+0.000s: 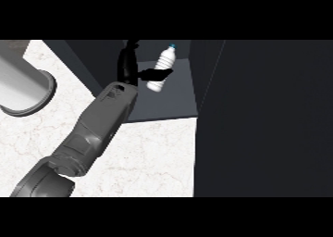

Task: Pick up the bottled water, place it into the cabinet and close the cabinet

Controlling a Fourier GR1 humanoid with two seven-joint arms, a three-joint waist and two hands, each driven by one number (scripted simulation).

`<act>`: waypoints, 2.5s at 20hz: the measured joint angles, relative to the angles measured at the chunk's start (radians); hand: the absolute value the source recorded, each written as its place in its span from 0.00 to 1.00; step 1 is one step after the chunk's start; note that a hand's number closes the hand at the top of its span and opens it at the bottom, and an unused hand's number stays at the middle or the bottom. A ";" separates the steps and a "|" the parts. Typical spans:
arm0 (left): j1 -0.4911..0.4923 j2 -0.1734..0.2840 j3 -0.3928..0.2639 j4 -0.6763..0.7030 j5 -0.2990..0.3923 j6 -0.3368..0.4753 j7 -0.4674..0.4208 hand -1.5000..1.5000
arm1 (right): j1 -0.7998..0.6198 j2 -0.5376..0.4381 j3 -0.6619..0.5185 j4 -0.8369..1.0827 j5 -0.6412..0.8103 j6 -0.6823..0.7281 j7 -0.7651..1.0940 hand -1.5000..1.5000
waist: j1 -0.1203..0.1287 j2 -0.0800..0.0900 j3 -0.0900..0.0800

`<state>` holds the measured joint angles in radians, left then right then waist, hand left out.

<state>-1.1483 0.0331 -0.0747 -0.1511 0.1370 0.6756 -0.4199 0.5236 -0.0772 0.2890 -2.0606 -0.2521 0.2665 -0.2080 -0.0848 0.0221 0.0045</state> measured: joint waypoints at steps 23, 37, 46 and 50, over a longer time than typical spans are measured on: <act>0.053 -0.036 0.102 -0.127 0.112 -0.364 -0.284 0.00 | 0.034 -0.007 -0.007 -0.050 -0.001 -0.029 0.013 0.00 | 0.046 -0.010 0.001; 0.204 -0.036 -0.072 -0.360 0.228 -0.511 -0.232 0.00 | 0.106 0.002 0.020 -0.098 0.029 -0.066 0.013 0.00 | 0.099 -0.031 -0.001; 0.430 -0.034 -0.197 -0.700 0.301 -0.495 -0.120 0.00 | 0.139 0.005 0.039 -0.098 0.045 -0.074 -0.003 0.00 | 0.131 -0.043 -0.001; 0.607 -0.022 -0.245 -0.927 0.316 -0.465 -0.068 0.00 | 0.145 0.006 0.051 -0.108 0.060 -0.083 -0.001 0.00 | 0.146 -0.048 -0.002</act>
<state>-0.5418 0.0111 -0.3195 -1.0781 0.4531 0.2103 -0.4876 0.6681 -0.0714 0.3405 -2.1683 -0.1918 0.1839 -0.2089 0.0614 -0.0254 0.0021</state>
